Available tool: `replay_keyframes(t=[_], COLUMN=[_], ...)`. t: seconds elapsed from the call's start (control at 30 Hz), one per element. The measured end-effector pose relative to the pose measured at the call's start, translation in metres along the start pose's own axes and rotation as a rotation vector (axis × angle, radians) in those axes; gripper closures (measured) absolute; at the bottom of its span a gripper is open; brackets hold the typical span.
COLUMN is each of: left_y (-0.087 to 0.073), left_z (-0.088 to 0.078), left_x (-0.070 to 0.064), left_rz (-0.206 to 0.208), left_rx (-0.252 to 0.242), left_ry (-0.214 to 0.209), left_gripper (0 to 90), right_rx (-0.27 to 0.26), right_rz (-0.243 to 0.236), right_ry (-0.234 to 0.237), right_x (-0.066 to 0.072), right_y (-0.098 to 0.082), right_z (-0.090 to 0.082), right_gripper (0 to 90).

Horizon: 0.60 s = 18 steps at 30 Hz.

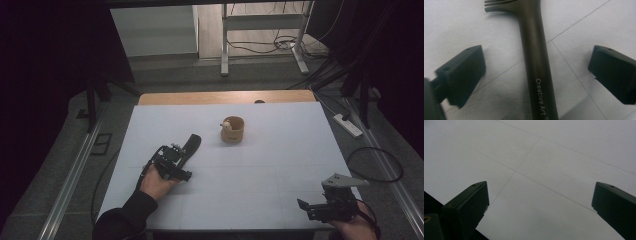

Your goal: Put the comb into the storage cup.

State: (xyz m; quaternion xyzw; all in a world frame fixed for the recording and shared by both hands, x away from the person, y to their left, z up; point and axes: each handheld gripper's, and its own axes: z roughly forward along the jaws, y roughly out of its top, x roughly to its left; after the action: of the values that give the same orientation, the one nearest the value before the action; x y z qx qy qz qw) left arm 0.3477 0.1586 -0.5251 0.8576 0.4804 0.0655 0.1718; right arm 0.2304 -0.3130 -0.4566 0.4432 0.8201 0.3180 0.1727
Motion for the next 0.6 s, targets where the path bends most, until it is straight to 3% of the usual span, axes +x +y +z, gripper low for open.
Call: replay_keyframes(t=[0.03,0.13,0.17,0.2,0.27,0.3,0.33,0.43,0.6], left_y=[0.0002,-0.0009,-0.0013,-0.0021,-0.0021,-0.0020,-0.0018,-0.0011,-0.0014], left_z=[-0.0019,-0.0058,-0.0072,-0.0096,-0.0104,-0.0107,-0.0111,-0.0115,-0.0113], left_x=[0.0009,0.0042,0.0051,0.0056,0.0051,0.0039,0.0034,0.0013,0.0038], left_rz=[-0.006,-0.030,-0.037,-0.039,-0.036,-0.034,-0.027,-0.031,-0.057], left_rx=[0.001,-0.008,-0.013,-0.022,-0.025,-0.028,-0.025,-0.025,-0.029], left_ry=[0.001,0.009,0.012,0.017,0.014,0.014,0.014,0.009,-0.011], left_gripper=[7.7,24.9,24.9,38.4,42.9,54.0,54.0,69.7,71.9], right_rx=[0.000,0.001,0.001,0.003,0.004,0.004,0.004,0.004,0.004], right_rz=[0.000,-0.002,-0.002,-0.003,-0.003,-0.002,-0.002,-0.003,-0.003], right_ry=[0.000,0.000,0.000,-0.001,-0.002,-0.002,-0.002,-0.003,-0.003], right_x=[0.0000,0.0001,0.0001,0.0002,0.0003,0.0003,0.0003,0.0003,0.0003], right_y=[0.0000,0.0000,0.0000,0.0001,0.0001,0.0002,0.0002,0.0001,0.0001], right_z=[0.0000,0.0002,0.0002,0.0002,0.0003,0.0004,0.0004,0.0004,0.0004], right_gripper=[1.1,1.1,1.1,1.1,1.1,1.1,1.1,1.1,1.1])
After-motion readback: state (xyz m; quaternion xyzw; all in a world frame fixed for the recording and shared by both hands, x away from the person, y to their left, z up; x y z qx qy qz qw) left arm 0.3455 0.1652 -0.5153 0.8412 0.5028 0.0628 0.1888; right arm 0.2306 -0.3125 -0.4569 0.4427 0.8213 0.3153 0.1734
